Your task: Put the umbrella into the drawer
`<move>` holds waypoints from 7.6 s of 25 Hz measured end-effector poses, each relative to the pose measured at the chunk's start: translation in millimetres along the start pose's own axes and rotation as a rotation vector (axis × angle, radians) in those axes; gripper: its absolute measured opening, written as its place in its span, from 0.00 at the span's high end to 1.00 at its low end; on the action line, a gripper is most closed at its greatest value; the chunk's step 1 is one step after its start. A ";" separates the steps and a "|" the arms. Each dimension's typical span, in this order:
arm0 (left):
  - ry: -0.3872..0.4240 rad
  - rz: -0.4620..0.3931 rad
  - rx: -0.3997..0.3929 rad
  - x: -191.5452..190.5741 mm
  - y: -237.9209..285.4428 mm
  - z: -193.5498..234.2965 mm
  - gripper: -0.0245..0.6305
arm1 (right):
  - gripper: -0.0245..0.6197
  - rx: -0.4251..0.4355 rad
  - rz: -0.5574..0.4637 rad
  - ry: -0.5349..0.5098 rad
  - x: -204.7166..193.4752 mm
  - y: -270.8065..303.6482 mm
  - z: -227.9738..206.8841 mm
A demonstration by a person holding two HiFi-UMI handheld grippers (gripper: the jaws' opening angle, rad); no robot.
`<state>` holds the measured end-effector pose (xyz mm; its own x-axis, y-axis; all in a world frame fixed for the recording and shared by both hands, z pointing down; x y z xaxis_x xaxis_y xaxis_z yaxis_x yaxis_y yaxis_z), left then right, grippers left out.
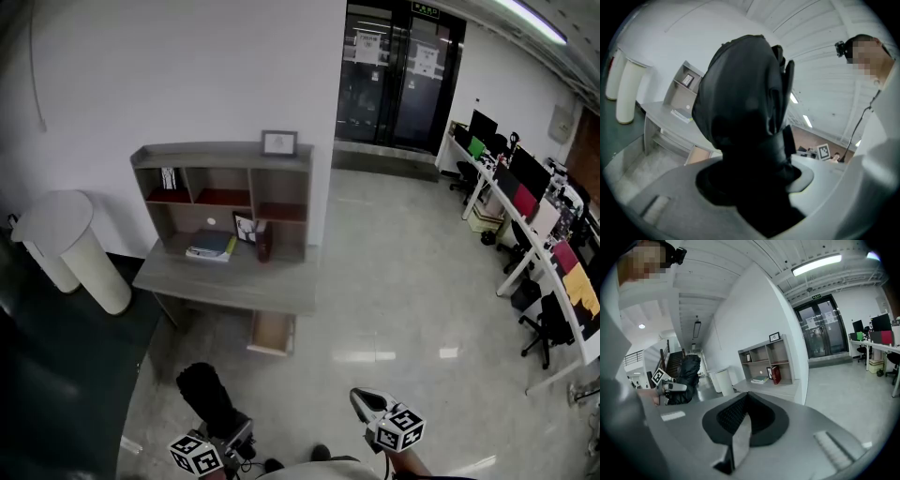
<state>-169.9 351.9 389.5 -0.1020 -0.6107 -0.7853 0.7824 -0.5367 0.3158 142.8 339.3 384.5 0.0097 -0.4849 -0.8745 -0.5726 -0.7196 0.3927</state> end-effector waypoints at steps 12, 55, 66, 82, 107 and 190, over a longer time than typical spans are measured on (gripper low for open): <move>-0.013 -0.012 0.020 -5.0 6.8 -9.8 0.59 | 0.95 0.033 0.027 0.019 -4.8 -1.0 -12.8; -0.048 -0.026 0.054 14.3 92.1 31.0 0.59 | 0.95 0.045 0.123 0.053 -0.6 53.0 -101.0; -0.040 0.042 -0.017 78.6 101.8 135.7 0.59 | 0.95 -0.029 0.118 0.086 36.9 145.4 -82.6; -0.031 0.140 -0.148 127.7 109.9 242.4 0.59 | 0.95 -0.149 0.095 0.148 59.9 229.6 -48.9; -0.123 0.173 -0.073 143.8 222.0 272.6 0.59 | 0.95 -0.037 0.178 0.141 88.7 305.5 -163.5; -0.481 0.524 0.033 -164.0 525.0 544.9 0.59 | 0.95 0.031 0.521 0.301 -157.1 542.0 -315.1</move>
<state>-77.1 -146.9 974.2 0.0170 -0.9784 -0.2060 0.7848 -0.1147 0.6091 89.3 -131.1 824.5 -0.0493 -0.8924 -0.4485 -0.5881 -0.3370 0.7352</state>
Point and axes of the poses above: the fingertips, and each gripper's own axes: y forward along the fingers, z to its left, x out of its top, the point moved 4 cm from there along -y, backward along the fingers, and after that the axes turned 7 degrees about z, right-handed, at the moved point
